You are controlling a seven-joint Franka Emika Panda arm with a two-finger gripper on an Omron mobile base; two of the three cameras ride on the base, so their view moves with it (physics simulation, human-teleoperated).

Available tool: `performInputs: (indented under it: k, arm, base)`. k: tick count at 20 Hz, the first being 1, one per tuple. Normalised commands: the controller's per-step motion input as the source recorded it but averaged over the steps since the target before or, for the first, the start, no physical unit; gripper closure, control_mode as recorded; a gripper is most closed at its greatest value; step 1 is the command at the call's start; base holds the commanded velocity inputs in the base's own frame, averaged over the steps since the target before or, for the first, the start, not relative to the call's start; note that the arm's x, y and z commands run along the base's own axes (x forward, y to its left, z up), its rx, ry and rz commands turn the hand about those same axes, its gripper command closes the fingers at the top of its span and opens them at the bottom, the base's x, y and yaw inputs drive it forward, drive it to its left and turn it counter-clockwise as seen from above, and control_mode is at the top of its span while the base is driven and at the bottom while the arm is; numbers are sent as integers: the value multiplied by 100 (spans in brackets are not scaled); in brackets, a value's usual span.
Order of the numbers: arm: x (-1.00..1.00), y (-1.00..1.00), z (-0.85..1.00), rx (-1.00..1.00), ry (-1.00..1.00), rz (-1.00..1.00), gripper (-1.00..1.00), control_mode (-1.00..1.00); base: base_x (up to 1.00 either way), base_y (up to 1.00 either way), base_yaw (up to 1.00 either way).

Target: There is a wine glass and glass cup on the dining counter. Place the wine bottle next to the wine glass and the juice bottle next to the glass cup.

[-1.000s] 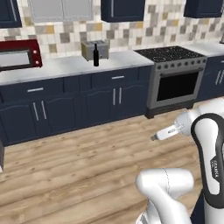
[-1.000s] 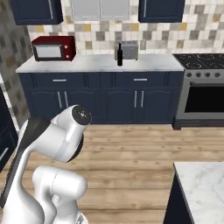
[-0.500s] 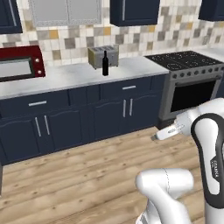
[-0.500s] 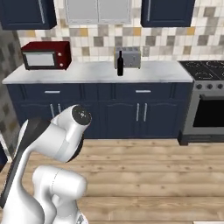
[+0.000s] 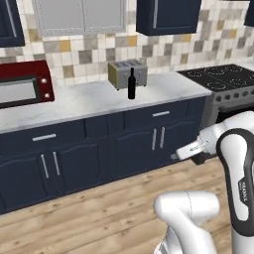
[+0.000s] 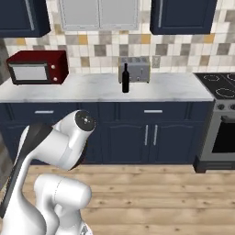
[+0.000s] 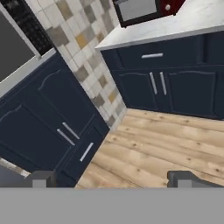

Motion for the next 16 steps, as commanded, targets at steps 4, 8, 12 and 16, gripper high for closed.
performInputs:
  k: [4,8,12,16]
  arm:
    - [0,0,0,0,0,0,-100,100]
    - [0,0,0,0,0,0,-100,100]
    - [0,0,0,0,0,0,-100,100]
    - [0,0,0,0,0,0,-100,100]
  base:
    - [92,-34,3]
    - [85,-37,7]
    - [78,-40,8]
    - [77,-40,8]
